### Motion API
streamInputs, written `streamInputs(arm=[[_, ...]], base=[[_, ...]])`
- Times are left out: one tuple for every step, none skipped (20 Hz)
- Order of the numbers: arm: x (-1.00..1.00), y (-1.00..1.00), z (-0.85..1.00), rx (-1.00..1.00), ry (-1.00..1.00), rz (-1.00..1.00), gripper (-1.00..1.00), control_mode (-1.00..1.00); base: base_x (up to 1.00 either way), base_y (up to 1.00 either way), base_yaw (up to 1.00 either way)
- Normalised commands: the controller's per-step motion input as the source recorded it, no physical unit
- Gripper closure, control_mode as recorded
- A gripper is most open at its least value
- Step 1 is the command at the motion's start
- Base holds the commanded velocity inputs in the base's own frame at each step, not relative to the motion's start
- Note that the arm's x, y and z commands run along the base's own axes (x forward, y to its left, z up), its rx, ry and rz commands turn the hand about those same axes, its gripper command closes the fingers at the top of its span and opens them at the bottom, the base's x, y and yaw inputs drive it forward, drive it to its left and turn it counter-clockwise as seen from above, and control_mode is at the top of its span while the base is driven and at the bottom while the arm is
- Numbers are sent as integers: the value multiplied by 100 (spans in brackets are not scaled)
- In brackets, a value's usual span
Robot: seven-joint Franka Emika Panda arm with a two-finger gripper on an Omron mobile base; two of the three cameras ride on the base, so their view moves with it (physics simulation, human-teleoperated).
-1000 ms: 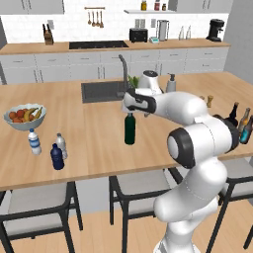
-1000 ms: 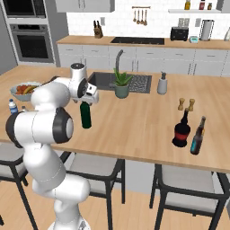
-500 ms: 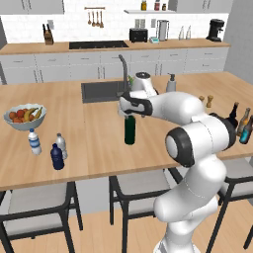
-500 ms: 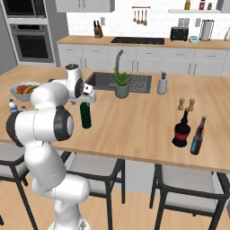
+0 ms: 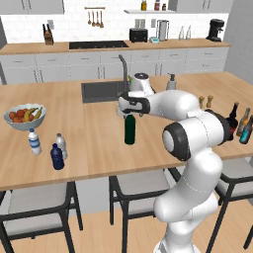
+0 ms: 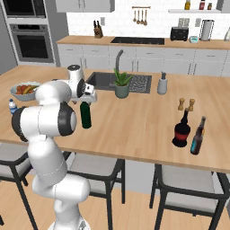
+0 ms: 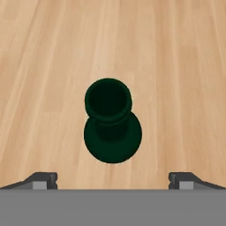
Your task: Move the plastic bottles in the middle to the plastics group, and the glass bottles in the middle to the glass group.
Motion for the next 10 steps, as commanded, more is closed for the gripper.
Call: streamInputs(arm=[[20, 0, 0, 0, 0, 1, -100, -100], [17, 0, 0, 0, 0, 1, -100, -100], [14, 0, -6, 0, 0, 1, -100, -100], [12, 0, -8, 0, 0, 1, -100, -100], [4, 0, -12, 0, 0, 1, -100, -100], [0, 0, -14, 0, 0, 1, -100, -100], [0, 0, -14, 0, 1, 1, -100, -100], [0, 0, -16, 0, 0, 1, -100, -100], [0, 0, -14, 0, 1, 1, -100, -100], [0, 0, -11, 0, 1, 1, -100, -100]], base=[[0, 0, 0], [0, 0, 0], [0, 0, 0], [0, 0, 0], [0, 0, 0], [0, 0, 0], [0, 0, 0], [0, 0, 0], [0, 0, 0], [0, 0, 0]])
